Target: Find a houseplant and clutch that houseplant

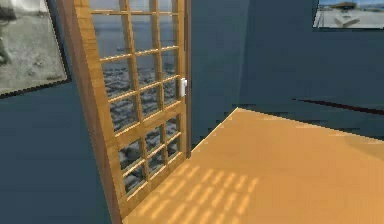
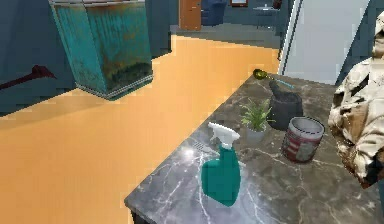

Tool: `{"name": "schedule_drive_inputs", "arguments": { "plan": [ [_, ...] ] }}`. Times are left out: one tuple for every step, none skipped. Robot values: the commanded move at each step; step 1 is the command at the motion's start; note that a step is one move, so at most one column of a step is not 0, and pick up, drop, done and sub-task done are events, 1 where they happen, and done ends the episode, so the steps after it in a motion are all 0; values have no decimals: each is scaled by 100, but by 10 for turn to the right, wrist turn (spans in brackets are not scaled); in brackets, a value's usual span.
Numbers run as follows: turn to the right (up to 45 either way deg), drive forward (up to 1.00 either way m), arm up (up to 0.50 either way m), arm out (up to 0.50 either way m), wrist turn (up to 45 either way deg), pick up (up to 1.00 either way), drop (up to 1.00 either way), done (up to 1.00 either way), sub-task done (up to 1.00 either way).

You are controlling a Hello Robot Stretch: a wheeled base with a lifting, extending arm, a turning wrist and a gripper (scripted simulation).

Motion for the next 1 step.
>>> {"name": "schedule_drive_inputs", "arguments": {
  "plan": [
    [-150, 0, 0, 0, 0, 0, 0, 0, 0]
  ]
}}
